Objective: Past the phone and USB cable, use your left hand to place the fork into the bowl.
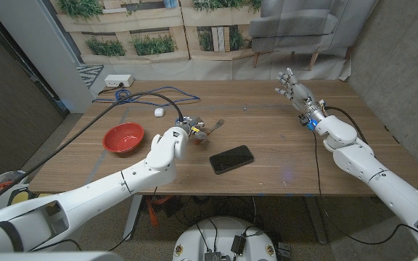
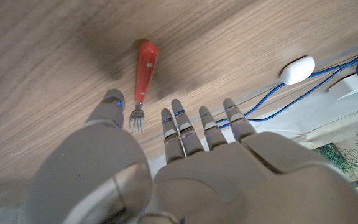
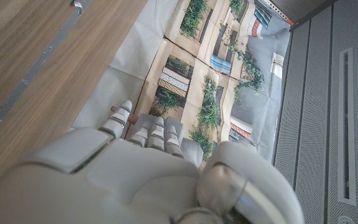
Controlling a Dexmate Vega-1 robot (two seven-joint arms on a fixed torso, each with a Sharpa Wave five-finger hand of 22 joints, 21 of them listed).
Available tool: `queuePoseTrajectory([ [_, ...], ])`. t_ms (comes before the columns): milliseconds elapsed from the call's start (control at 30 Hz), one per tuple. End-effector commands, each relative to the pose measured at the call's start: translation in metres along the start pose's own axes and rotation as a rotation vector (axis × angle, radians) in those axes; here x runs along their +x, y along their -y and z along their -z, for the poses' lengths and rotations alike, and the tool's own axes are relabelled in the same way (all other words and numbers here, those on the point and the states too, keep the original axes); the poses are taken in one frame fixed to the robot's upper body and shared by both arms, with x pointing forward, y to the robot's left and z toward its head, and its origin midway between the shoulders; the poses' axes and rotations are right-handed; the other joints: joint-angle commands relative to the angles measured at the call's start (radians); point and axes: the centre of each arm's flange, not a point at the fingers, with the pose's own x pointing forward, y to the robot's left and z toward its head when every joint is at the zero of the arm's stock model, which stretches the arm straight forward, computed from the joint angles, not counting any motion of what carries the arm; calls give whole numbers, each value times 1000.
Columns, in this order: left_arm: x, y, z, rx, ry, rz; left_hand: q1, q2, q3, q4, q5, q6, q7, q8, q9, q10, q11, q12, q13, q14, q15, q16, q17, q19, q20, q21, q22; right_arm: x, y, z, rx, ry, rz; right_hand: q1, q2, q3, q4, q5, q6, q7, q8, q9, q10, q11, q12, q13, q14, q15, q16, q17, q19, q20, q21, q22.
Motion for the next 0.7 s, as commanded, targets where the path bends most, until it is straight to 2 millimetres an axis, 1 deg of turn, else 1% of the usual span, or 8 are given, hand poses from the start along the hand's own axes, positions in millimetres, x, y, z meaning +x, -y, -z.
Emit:
queuePoseTrajectory([
  [33,-1,2,-3,8,-3,13,2,-4,-2,7,-3,16,-2,4,4,13,-3,3,3,6,-2,2,1,0,5,-1,3,-5,3,-1,3,3,4,2,2,0,0,-1,10,0,1,6,7,1,-1,5,1,-20,1,1,-2,-2,-1,5],
  [133,-1,2,-4,7,-6,12,3,-3,-4,8,-3,16,-3,2,5,14,-3,2,4,6,0,2,2,-1,7,-1,3,-7,4,-1,4,5,7,2,2,1,0,-1,9,1,0,6,8,-4,-1,5,2,-19,1,1,-2,-2,-1,5],
  [233,-1,3,-6,9,-4,12,4,-4,-5,9,-3,18,-5,2,5,17,-4,3,5,7,-3,2,1,-1,4,-2,3,-8,5,-1,3,4,7,2,2,1,0,-1,10,1,1,6,8,-2,-1,5,1,-19,0,1,-2,-1,-1,5],
  [400,1,5,-7,10,-5,15,10,-2,-6,8,-2,14,-2,-1,5,13,-4,-1,7,3,2,1,1,-6,12,-3,3,-9,6,-2,-3,-3,6,2,2,1,0,-1,10,0,1,6,8,0,-1,5,2,-19,1,1,-2,-1,-1,5],
  [500,1,5,-9,11,-7,12,20,2,-4,6,-2,20,-5,1,5,18,-9,0,8,4,-2,1,1,-6,9,-3,3,-9,8,-2,-6,-2,10,2,3,2,0,-1,10,1,1,6,8,-1,-1,5,2,-19,1,1,-1,-2,-1,5],
  [533,2,5,-9,13,-5,10,24,3,-3,5,-2,19,-5,0,5,17,-8,-1,9,4,-1,1,1,-7,12,-3,3,-9,8,-2,-3,-2,12,2,3,2,0,-1,10,1,1,6,8,-2,-1,5,2,-19,1,1,-2,-2,-1,5],
  [633,2,3,-10,19,-3,7,36,7,1,1,-1,24,-7,1,5,24,-9,1,10,4,-2,1,1,-6,12,-2,3,-8,8,-2,-8,1,9,1,4,2,0,-1,10,1,1,6,8,-1,-1,5,2,-20,1,1,-1,-2,-1,5],
  [700,3,2,-9,19,-5,5,51,14,7,-2,1,21,-4,0,5,28,-8,2,11,4,1,1,1,-6,16,-2,3,-7,7,-2,-6,0,9,1,4,3,0,-1,10,0,1,6,8,-1,-1,5,2,-20,1,1,-1,-2,-1,5],
])
